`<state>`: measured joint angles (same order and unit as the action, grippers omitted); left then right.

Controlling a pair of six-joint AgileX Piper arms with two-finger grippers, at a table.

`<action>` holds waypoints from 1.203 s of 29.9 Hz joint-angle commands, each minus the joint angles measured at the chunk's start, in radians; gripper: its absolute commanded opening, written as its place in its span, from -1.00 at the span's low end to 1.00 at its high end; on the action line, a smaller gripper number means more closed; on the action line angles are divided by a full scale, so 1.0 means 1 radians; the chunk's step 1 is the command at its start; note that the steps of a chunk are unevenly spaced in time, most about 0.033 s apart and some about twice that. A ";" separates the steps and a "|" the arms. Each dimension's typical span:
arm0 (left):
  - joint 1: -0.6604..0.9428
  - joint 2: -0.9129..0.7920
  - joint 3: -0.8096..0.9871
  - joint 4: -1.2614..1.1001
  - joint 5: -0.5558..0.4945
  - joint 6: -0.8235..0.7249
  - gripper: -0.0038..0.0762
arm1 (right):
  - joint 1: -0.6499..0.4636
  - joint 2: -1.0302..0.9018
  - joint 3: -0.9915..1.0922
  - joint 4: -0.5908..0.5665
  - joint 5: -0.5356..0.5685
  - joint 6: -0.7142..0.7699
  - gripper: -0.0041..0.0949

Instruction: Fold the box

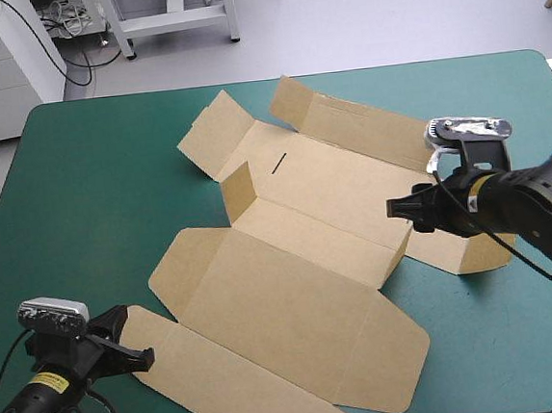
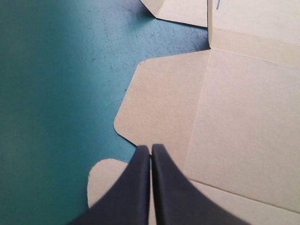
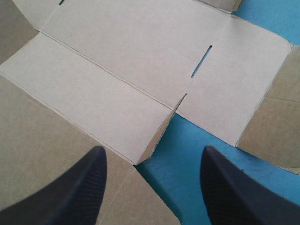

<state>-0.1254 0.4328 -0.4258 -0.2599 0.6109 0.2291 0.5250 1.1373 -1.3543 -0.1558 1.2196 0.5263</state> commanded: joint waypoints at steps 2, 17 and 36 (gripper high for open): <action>-0.002 0.010 -0.031 -0.018 -0.069 -0.004 -0.92 | -0.005 0.064 -0.023 0.020 -0.050 0.025 0.20; -0.002 0.010 -0.031 -0.018 -0.071 -0.004 -0.92 | -0.151 0.162 -0.012 0.213 -0.050 0.012 0.20; -0.002 0.007 -0.031 -0.018 -0.074 -0.004 -0.92 | -0.302 0.177 0.217 0.455 -0.145 -0.030 0.20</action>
<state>-0.1254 0.4328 -0.4258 -0.2603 0.6037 0.2291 0.2323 1.3369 -1.1019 0.2407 1.1371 0.5254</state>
